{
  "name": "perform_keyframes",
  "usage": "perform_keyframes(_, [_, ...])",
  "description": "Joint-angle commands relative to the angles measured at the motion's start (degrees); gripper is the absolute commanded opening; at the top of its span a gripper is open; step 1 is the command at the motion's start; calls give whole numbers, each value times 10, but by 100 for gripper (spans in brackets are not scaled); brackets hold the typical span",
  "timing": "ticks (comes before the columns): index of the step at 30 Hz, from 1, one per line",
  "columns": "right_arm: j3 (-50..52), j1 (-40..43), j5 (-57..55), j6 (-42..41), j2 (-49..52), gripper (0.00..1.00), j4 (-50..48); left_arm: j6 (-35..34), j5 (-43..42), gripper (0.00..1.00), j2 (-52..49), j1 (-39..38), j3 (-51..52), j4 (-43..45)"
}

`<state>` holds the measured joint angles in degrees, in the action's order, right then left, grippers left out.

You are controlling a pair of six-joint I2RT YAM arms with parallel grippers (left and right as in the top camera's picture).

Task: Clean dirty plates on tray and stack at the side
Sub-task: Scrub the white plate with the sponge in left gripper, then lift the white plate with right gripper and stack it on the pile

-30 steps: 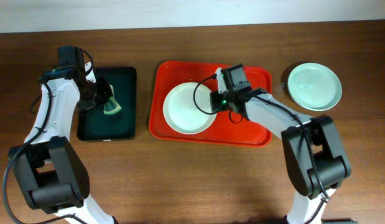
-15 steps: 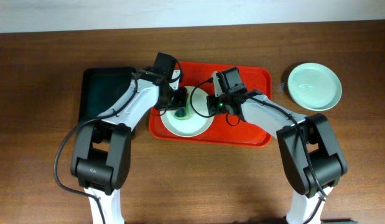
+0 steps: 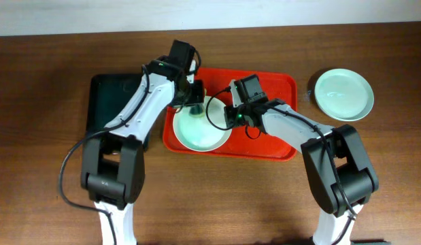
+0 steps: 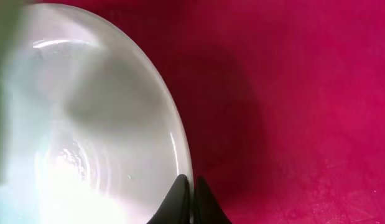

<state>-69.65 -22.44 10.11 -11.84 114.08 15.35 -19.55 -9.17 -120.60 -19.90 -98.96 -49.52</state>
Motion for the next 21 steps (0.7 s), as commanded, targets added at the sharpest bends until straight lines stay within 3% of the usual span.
perform_keyframes(1, [-4,3,-12,4,6,4,1,-7,-3,0,-70,-8,-2,-12])
perform_keyframes(4, [-4,3,-12,4,6,4,3,-8,163,0,-79,-5,-3,-52])
perform_keyframes(7, [-4,3,-12,4,6,4,3,-26,253,0,-69,6,-43,-106])
perform_keyframes(9, [-4,3,-12,4,6,4,3,-38,255,0,-35,7,-83,-127])
perform_keyframes(13, [-4,3,-12,4,6,4,3,-38,173,0,32,29,-92,-127])
perform_keyframes(18, [-4,3,-12,4,6,4,2,-38,166,0,33,160,-88,-151])
perform_keyframes(21, [-4,3,-12,4,6,4,0,-38,166,0,33,216,-15,-123])
